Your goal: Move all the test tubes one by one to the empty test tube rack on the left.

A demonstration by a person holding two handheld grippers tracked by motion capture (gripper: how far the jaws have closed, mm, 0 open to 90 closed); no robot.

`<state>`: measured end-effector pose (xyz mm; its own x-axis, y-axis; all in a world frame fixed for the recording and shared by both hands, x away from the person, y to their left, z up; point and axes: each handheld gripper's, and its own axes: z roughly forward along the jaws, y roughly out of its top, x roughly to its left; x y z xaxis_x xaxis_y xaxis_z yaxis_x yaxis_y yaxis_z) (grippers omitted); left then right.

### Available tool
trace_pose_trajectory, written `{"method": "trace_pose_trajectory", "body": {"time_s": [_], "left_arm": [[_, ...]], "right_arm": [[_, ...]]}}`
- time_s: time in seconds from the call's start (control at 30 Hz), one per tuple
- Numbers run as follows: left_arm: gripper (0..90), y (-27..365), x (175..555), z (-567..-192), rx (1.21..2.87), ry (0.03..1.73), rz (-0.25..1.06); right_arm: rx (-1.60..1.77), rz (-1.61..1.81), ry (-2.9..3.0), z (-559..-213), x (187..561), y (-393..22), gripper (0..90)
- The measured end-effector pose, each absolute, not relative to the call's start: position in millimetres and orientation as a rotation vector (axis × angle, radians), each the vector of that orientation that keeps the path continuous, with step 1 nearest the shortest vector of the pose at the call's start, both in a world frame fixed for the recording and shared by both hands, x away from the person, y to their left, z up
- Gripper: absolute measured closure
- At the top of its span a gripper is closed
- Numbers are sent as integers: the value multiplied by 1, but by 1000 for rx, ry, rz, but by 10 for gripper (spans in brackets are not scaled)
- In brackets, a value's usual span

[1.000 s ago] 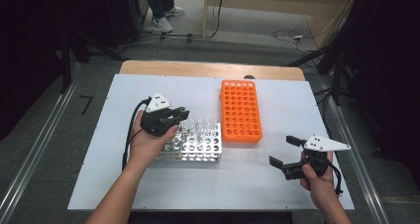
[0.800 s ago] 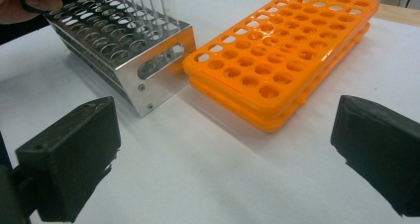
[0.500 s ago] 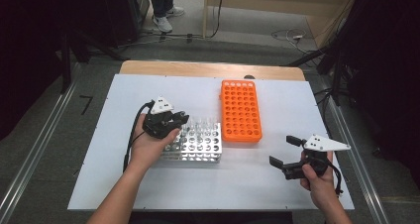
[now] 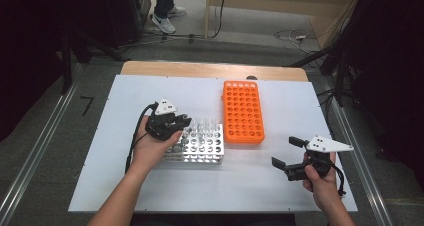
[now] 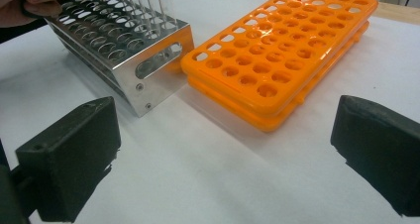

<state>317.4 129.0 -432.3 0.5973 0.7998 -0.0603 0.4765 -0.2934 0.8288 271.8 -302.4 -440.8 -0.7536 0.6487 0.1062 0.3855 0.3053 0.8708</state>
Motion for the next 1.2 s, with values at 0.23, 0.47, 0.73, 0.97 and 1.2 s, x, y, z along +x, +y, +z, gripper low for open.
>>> {"method": "trace_pose_trajectory", "body": {"time_s": [0.23,0.47,0.73,0.97,1.2], "left_arm": [[640,135,316,-431,1924,1049,473],[264,149,304,-426,1844,1050,423],[25,165,281,-418,1770,1003,404],[0,174,255,-418,1731,966,438],[0,191,231,-424,1681,966,481]], "right_arm": [[953,1420,2316,-444,275,-304,0],[970,1440,2292,-442,274,-306,0],[973,1438,2280,-442,275,-308,0],[986,1437,2266,-443,277,-312,0],[1006,1431,2243,-446,280,-321,0]]}}
